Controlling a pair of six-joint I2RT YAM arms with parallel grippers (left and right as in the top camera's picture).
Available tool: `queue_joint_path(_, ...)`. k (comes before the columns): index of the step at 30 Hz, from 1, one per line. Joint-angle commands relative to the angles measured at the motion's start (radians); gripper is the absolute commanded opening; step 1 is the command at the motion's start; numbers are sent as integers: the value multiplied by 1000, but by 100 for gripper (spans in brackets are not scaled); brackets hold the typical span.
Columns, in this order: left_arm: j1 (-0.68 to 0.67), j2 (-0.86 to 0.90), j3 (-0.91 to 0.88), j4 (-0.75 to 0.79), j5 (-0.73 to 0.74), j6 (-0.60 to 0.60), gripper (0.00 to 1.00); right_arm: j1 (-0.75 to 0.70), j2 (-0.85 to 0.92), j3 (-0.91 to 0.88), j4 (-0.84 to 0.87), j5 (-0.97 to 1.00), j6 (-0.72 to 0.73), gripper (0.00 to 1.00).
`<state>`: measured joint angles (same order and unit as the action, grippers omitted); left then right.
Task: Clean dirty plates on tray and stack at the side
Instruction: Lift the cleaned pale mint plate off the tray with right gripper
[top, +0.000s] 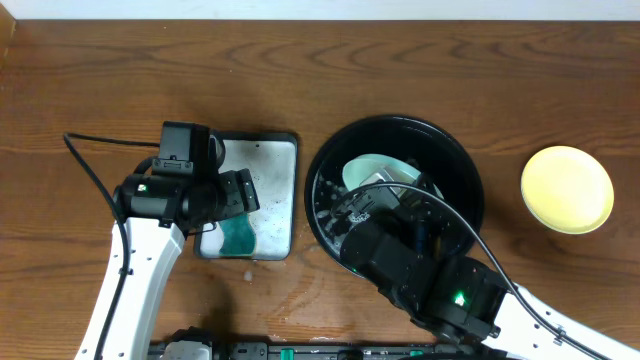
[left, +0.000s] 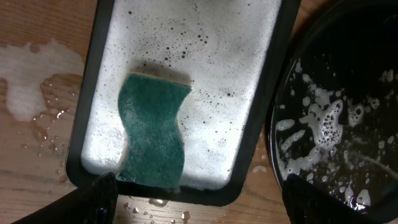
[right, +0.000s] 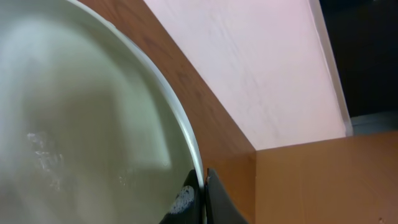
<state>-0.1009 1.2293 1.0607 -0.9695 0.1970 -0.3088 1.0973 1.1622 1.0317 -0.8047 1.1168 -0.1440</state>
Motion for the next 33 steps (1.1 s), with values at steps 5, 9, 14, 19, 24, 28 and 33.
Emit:
queue_joint_path(5, 3, 0, 21, -5, 4, 12, 85, 17, -10, 21, 5, 47, -15, 1)
queue_joint_path(9, 3, 0, 21, -5, 4, 12, 85, 17, -10, 21, 5, 47, -15, 1)
queue_joint_path(14, 3, 0, 21, -5, 4, 12, 85, 17, -10, 21, 5, 47, -23, 1)
queue_joint_path(19, 3, 0, 21, -5, 4, 13, 86, 17, -10, 21, 5, 47, -23, 1)
queue_joint_path(24, 3, 0, 21, -5, 4, 13, 86, 17, -10, 21, 5, 47, -23, 1)
queue_joint_path(28, 3, 0, 21, -5, 4, 12, 86, 17, -10, 21, 5, 47, -23, 1)
queue_joint_path(33, 3, 0, 21, -5, 4, 13, 86, 17, -10, 21, 5, 63, -23, 1)
